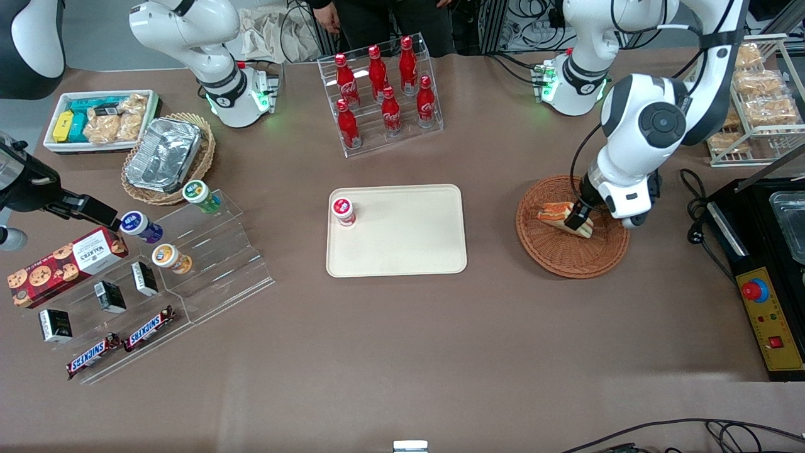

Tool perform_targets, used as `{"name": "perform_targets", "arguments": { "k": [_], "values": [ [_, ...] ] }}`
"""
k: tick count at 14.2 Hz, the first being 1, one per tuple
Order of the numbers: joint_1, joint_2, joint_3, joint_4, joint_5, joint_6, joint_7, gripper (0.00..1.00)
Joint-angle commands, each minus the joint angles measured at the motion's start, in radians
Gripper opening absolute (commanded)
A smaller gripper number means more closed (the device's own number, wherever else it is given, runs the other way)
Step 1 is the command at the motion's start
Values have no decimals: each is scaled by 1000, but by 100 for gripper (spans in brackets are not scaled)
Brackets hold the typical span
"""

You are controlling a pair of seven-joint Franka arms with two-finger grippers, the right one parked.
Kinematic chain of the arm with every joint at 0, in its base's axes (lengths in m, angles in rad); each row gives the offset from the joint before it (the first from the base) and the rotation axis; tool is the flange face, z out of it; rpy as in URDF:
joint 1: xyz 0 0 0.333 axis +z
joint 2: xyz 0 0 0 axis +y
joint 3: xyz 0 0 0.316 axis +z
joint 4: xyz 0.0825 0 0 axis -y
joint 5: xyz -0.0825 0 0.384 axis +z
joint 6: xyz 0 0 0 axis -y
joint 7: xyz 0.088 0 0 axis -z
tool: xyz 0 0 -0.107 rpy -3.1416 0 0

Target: Place sandwich from basket to tray

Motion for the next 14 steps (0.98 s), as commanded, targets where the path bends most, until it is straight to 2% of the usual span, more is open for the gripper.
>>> {"name": "perform_targets", "arguments": {
  "k": [1, 5, 14],
  "values": [
    [-5, -60, 3, -60, 15, -6, -7, 100],
    [0, -112, 3, -185, 15, 117, -2, 100],
    [-5, 17, 4, -218, 15, 313, -4, 100]
  ]
}}
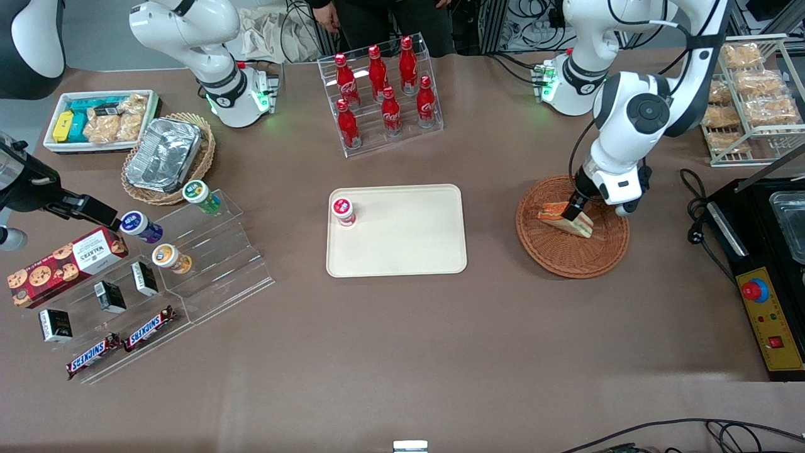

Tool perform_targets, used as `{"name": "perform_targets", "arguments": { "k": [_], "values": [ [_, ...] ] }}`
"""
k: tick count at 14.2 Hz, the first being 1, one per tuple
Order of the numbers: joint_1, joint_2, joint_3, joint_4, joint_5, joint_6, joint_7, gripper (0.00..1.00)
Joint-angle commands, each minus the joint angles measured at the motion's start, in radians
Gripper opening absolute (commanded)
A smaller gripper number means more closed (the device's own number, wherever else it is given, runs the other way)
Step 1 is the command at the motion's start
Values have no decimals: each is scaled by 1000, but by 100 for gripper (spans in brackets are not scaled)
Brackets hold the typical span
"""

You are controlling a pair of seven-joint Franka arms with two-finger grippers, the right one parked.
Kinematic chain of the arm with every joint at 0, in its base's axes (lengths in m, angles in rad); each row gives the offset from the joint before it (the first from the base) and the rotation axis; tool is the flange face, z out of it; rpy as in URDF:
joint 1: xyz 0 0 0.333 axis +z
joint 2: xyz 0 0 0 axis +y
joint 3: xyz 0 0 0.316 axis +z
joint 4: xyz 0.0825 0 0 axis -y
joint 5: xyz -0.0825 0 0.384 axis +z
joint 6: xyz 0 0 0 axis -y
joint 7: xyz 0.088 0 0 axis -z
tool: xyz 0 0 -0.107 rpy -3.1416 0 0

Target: Place sandwich from basket to tray

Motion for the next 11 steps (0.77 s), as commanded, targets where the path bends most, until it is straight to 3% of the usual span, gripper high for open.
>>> {"name": "perform_targets", "arguments": {
  "k": [1, 11],
  "values": [
    [-4, 48, 3, -1, 14, 70, -4, 100],
    [-5, 193, 8, -2, 51, 248, -4, 97]
  ]
}}
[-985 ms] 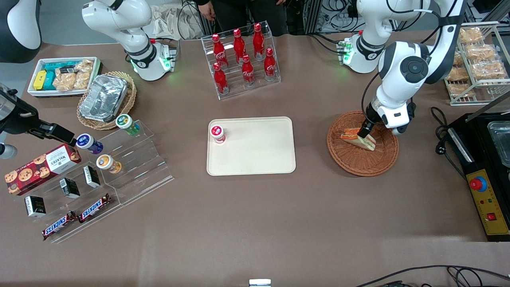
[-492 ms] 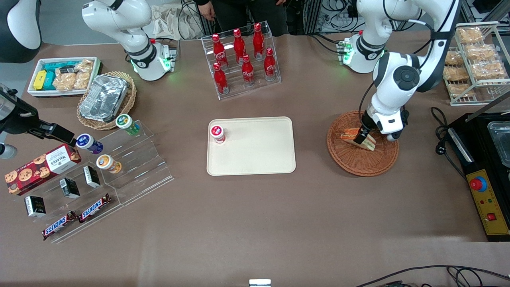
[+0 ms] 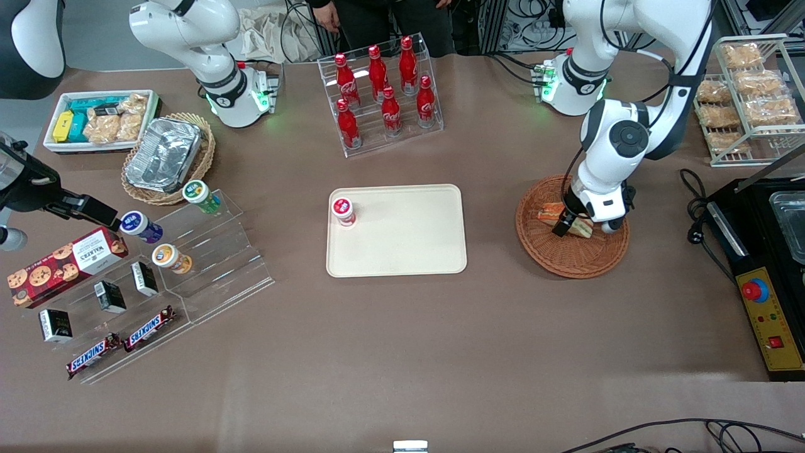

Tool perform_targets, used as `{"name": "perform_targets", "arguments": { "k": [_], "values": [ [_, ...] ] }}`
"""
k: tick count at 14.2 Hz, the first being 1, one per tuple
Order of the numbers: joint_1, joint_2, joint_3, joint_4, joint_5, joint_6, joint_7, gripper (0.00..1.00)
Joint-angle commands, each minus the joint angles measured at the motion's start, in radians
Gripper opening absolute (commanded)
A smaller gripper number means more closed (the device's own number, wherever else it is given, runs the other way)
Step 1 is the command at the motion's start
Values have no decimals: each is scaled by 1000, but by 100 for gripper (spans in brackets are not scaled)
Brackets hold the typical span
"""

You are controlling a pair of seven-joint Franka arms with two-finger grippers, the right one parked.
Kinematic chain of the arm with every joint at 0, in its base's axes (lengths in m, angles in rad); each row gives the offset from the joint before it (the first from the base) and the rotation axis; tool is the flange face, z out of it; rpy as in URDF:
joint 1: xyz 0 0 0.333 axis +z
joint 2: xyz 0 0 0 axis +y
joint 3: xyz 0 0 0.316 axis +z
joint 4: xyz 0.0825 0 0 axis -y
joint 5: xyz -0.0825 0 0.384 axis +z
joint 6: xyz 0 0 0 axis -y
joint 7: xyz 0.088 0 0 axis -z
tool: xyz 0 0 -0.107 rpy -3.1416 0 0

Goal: Place sandwich from basket to tray
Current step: 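Lift the sandwich out of the basket with the left gripper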

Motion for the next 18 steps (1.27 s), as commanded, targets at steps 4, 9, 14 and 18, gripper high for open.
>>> {"name": "perform_targets", "arguments": {
  "k": [4, 9, 14, 18],
  "values": [
    [-7, 14, 9, -12, 24, 47, -12, 15],
    [-7, -40, 8, -3, 25, 22, -7, 0],
    [-7, -155, -25, 181, 62, -346, -1, 0],
    [-7, -155, -81, 362, 63, -468, 89, 0]
  ]
}}
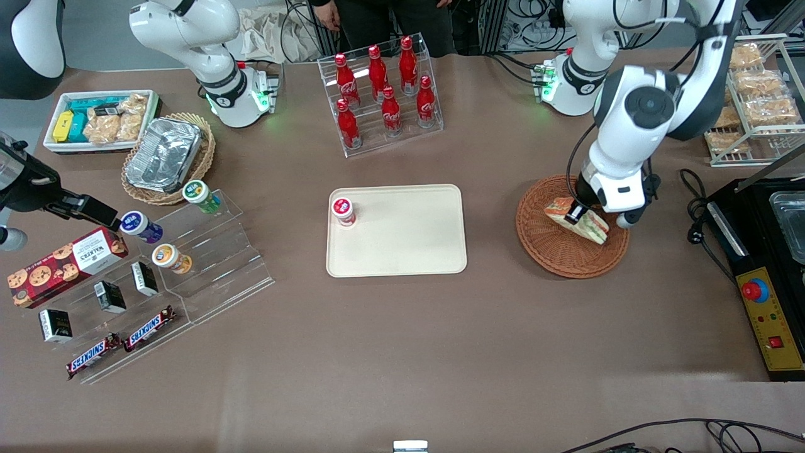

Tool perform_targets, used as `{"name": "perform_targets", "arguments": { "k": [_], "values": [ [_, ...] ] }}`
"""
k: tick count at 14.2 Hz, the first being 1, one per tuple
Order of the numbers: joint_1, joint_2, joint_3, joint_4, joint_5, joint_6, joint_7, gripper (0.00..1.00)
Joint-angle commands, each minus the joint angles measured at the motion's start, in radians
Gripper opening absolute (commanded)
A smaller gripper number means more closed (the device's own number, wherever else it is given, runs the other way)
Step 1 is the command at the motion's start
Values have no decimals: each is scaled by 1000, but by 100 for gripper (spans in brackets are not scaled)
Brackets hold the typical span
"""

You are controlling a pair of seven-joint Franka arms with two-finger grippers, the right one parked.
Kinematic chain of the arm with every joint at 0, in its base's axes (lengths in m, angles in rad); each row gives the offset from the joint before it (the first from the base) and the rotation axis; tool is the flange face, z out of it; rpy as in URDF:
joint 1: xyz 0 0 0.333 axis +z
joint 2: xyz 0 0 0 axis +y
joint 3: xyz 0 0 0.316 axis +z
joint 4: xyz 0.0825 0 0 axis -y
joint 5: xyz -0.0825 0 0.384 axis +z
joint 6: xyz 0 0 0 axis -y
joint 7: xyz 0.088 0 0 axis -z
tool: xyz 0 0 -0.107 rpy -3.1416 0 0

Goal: Place sandwich from basket to tray
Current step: 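Lift the sandwich out of the basket with the left gripper, then carry the sandwich over the cream tray and lower it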

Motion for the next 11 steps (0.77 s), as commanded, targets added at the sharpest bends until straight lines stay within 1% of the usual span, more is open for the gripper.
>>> {"name": "perform_targets", "arguments": {
  "k": [1, 3, 6, 7, 9, 11],
  "values": [
    [-4, 15, -31, 112, 12, -72, 89, 0],
    [-4, 17, -74, 156, 11, -86, 163, 0],
    [-13, 41, -181, 193, 19, -83, 179, 0],
    [-48, 46, -192, 202, 34, -80, 177, 0],
    [-114, 80, -194, 219, 90, -75, 201, 0],
    [-189, 120, -194, 247, 103, -71, 212, 0]
  ]
}}
